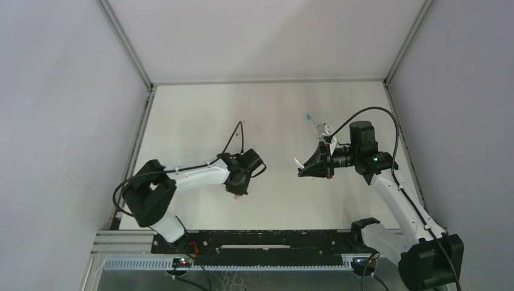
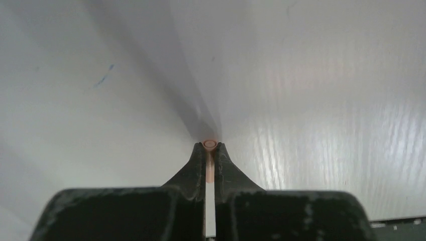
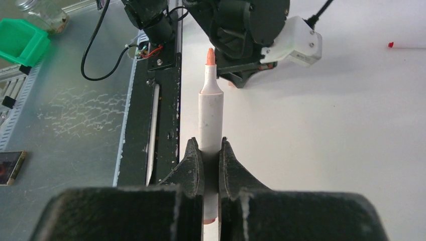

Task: Insert the pens into the pen caps
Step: Move the pen cap to the center of the board, then insert the pen cap onto the pen.

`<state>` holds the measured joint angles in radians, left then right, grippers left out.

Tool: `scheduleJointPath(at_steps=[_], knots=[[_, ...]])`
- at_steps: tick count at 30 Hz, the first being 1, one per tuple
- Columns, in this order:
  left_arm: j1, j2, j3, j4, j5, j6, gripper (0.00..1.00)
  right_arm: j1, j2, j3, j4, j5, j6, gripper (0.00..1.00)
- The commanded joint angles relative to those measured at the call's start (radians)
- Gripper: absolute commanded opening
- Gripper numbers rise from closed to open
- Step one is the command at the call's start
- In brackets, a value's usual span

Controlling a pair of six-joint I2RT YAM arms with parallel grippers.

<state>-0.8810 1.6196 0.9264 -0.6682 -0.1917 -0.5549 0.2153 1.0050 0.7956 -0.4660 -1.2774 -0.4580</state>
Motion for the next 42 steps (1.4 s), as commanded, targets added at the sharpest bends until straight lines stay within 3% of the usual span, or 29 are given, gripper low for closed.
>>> scheduleJointPath(at_steps=[1,6,14,19,24,34,42], knots=[[-0.004,-0.182,-0.011,-0.028,-0.019,-0.056,0.0,-0.007,-0.031,0.044,-0.027,-0.022,-0.067,0.0],[-0.004,-0.377,-0.049,0.237,0.043,-0.105,0.0,-0.011,-0.037,0.044,-0.039,-0.021,-0.089,0.0],[-0.005,-0.548,-0.151,0.646,0.081,-0.222,0.0,-0.027,-0.039,0.042,-0.059,-0.038,-0.11,0.0],[-0.004,-0.596,-0.27,0.989,0.087,-0.373,0.0,-0.016,-0.035,0.03,-0.02,-0.034,-0.073,0.0],[-0.017,-0.582,-0.329,1.214,0.035,-0.497,0.0,0.015,-0.025,0.02,0.03,0.015,-0.009,0.0],[-0.082,-0.484,-0.293,1.339,-0.076,-0.511,0.0,0.095,0.016,-0.005,0.132,0.116,0.112,0.0],[-0.113,-0.415,-0.259,1.389,-0.086,-0.487,0.0,0.13,0.052,-0.015,0.184,0.175,0.183,0.0]])
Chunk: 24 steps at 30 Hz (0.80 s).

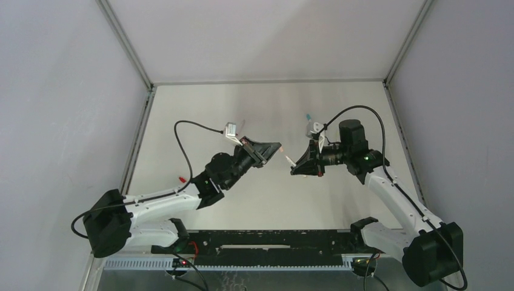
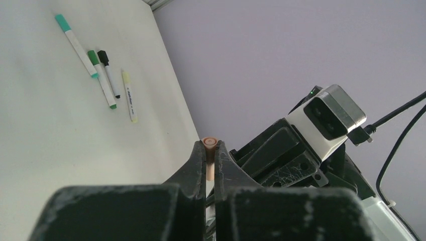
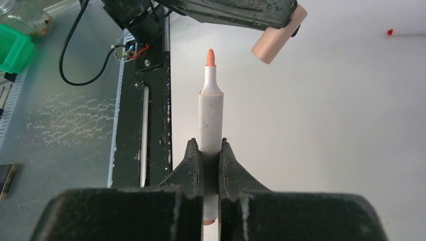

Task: Insert the pens into the pen caps
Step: Insert the pen cap onto the pen.

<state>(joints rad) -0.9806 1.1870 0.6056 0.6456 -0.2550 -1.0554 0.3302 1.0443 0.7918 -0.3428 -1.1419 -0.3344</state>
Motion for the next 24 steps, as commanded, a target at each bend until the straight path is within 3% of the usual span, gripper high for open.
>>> scheduleJointPath(at_steps=[1,24], knots=[[-0.016,0.021,0.062,0.079,-0.023,0.016,0.0,0.018,0.018,-0.011,0.066,0.047,0.065,0.0],[-0.038,0.006,0.037,0.109,-0.054,0.054,0.0,0.021,0.038,-0.011,0.094,0.097,0.115,0.0]])
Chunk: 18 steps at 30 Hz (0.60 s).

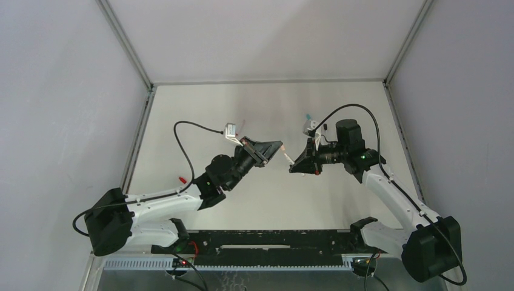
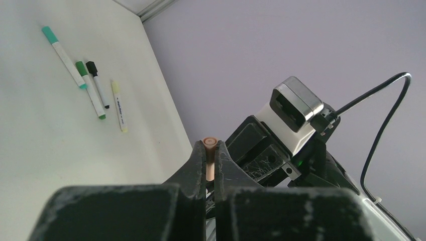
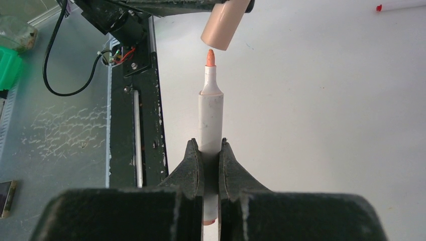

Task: Insert the pens into the pen caps
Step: Insert the pen cap onto the pen.

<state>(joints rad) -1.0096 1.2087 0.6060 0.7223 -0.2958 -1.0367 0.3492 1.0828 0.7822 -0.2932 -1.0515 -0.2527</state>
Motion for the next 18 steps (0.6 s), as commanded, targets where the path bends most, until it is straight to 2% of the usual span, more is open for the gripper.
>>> scheduleJointPath(at_steps=[1,18], knots=[[-0.009,-0.014,0.037,0.032,-0.011,0.034,0.0,0.001,-0.001,-0.002,0.046,0.007,0.037,0.0],[-0.012,-0.002,0.034,0.032,-0.011,0.046,0.0,-0.018,-0.012,-0.009,0.08,0.009,0.087,0.0]])
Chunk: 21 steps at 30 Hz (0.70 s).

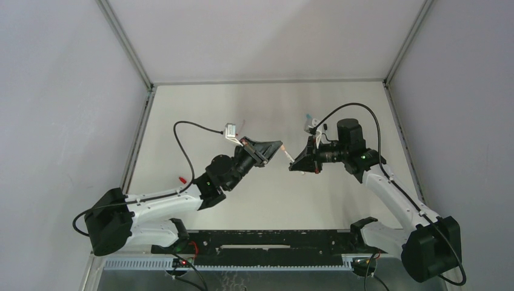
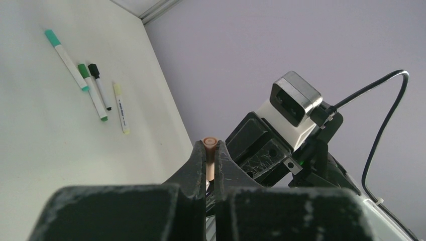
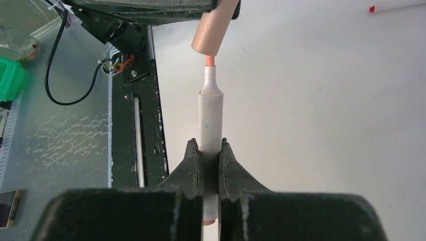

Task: Insert the pens into the pen caps
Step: Insert the pen cap onto the pen.

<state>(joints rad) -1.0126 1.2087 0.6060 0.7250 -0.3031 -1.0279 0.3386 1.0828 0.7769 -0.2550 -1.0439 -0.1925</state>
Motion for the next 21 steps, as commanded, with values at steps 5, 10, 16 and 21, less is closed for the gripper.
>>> scheduleJointPath(at_steps=[5,10,16,21], knots=[[-0.009,0.01,0.037,0.03,0.006,0.05,0.0,-0.01,-0.009,-0.004,0.045,-0.001,0.033,0.0],[-0.013,0.027,0.048,0.03,0.023,0.068,0.0,-0.012,-0.004,-0.005,0.058,-0.004,0.056,0.0],[-0.026,0.055,0.056,0.062,0.046,0.103,0.0,-0.028,-0.01,-0.021,0.116,-0.026,0.126,0.0],[-0.04,0.09,0.052,0.152,0.09,0.138,0.0,-0.041,-0.01,-0.039,0.181,-0.039,0.207,0.0]])
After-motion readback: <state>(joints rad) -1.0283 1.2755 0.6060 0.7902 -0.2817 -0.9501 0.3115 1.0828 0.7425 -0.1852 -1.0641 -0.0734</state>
